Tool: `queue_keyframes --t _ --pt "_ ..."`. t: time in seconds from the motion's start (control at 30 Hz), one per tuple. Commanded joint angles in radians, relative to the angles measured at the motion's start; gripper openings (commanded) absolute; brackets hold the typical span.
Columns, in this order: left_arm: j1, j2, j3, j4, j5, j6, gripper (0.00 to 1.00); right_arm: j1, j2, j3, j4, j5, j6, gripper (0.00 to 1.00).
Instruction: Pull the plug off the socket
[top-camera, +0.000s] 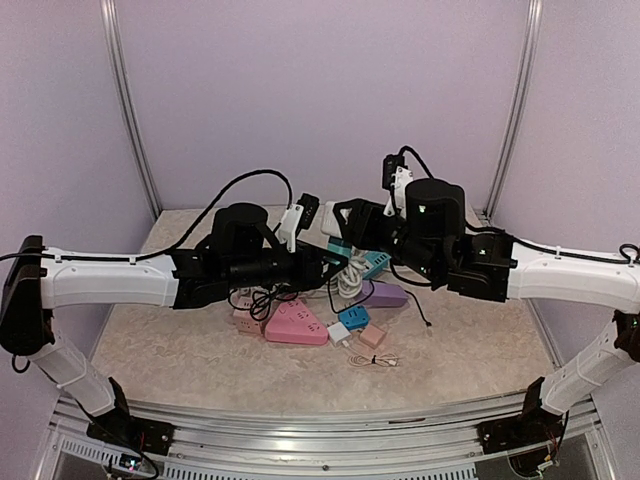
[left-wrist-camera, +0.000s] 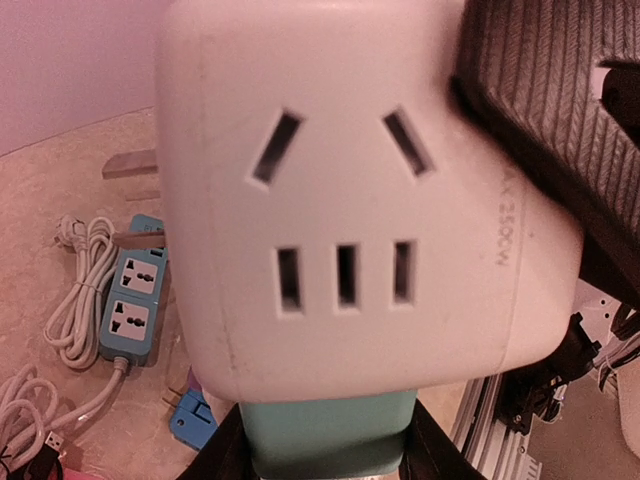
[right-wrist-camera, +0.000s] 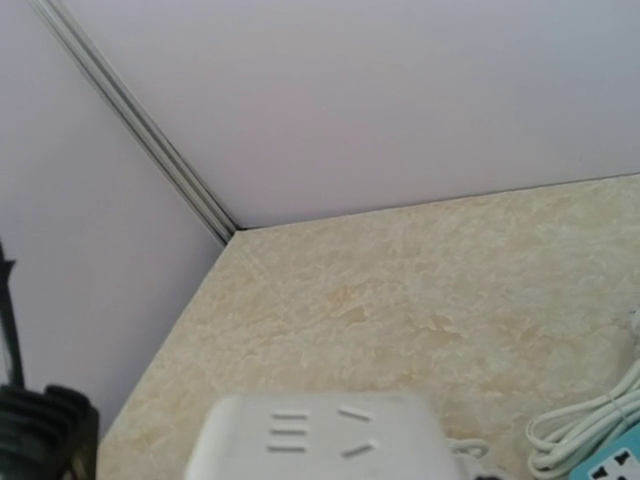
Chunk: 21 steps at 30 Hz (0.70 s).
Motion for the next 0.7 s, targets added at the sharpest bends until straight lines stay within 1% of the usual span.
queue_keyframes --t 0.0,0.2,0.4,0.53,0.67 --pt "0.007 -0.033 0.015 -0.01 0.04 0.017 0.0 0.008 -0.026 0.06 -0.022 0.037 -0.069 0.0" --pt "0.026 -0.038 0.016 -0.003 0.094 -0.002 0.0 0.008 -0.012 0.082 -0.089 0.067 -0.108 0.0" --pt "0.045 -0.037 0.011 -0.004 0.121 -0.016 0.0 0.008 -0.004 0.091 -0.117 0.097 -0.137 0.0" --pt "0.042 -0.04 -0.004 0.008 0.098 -0.005 0.0 0.008 -0.005 0.087 -0.122 0.118 -0.121 0.0" --pt "0.022 -0.04 -0.018 0.02 0.038 0.027 0.0 0.007 -0.016 0.064 -0.078 0.132 -0.076 0.0"
